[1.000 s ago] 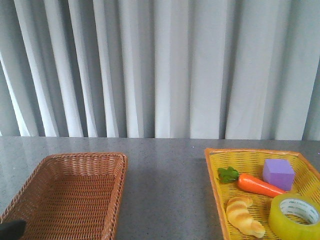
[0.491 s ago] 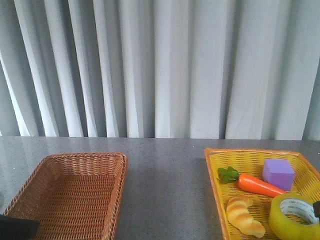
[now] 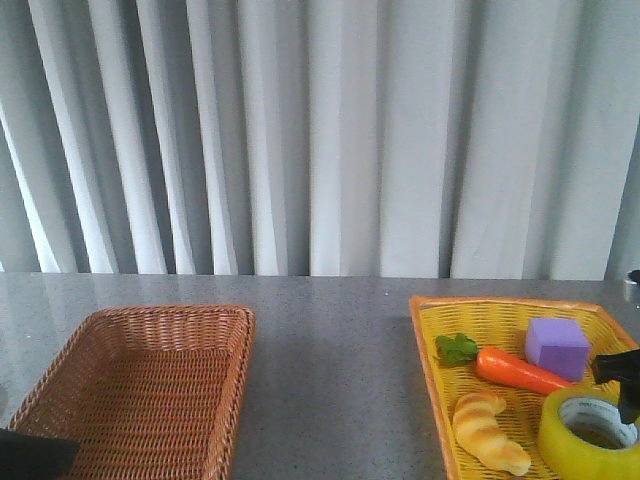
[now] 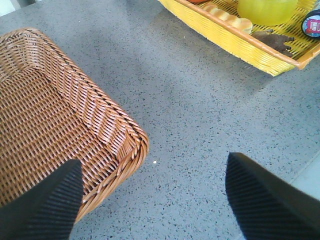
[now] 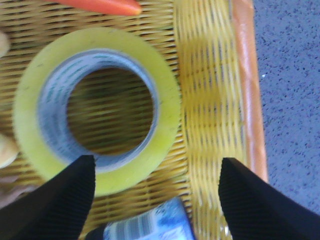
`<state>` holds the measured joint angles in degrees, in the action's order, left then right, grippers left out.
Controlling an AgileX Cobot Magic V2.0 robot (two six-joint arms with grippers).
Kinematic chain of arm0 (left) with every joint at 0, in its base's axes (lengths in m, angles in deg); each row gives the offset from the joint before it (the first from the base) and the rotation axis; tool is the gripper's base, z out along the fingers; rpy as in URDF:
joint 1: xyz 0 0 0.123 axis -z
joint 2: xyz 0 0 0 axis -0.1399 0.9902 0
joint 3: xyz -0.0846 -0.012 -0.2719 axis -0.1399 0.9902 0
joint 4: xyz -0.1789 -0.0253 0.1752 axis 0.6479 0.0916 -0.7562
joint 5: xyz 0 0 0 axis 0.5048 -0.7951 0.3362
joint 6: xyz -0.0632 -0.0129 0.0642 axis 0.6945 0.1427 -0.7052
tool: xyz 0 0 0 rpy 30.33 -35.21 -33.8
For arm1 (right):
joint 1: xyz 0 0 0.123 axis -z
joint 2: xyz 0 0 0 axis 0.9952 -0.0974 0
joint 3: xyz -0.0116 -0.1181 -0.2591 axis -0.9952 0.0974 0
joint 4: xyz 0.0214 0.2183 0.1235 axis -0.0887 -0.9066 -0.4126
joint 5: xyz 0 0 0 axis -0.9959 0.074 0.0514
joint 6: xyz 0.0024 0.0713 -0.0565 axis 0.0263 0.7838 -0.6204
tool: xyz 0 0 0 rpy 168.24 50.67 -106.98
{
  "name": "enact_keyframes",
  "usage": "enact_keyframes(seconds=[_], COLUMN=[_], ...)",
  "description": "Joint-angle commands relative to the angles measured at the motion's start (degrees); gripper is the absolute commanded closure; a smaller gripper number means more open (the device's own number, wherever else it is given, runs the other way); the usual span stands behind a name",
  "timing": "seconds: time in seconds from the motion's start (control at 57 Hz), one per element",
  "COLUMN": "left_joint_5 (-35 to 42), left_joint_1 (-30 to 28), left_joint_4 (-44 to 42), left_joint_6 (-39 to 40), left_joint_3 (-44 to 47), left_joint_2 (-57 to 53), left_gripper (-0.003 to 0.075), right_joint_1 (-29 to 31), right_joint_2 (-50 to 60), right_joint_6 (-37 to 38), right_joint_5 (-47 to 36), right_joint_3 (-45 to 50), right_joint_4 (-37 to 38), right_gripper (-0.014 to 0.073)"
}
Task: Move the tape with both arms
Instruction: 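Lower the right gripper onto the yellow tape roll and grasp its rim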
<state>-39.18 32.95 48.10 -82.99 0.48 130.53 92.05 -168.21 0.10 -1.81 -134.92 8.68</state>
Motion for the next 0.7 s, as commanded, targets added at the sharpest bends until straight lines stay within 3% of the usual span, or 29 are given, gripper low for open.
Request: enact_keyframes(seconds=[0.0, 0.684], left_joint_5=[3.5, 3.5], left_joint_1=[0.4, 0.4], left_joint_4=[1.2, 1.2], left_joint_6=[-0.1, -0.1], left_joint_3=[-1.9, -1.9], left_joint_2=[-0.4, -0.4], left_gripper=[0.0162, 0.0162], right_joint_1=[1.3, 1.3], right_joint_2=[-1.0, -9.0], right_joint_6=[-3.3, -5.0], right_joint_5=[-0.2, -3.9], right_joint_3=[-4.2, -6.9], right_joint_4=[-1.3, -1.4], right_gripper=[0.0117, 0.0293])
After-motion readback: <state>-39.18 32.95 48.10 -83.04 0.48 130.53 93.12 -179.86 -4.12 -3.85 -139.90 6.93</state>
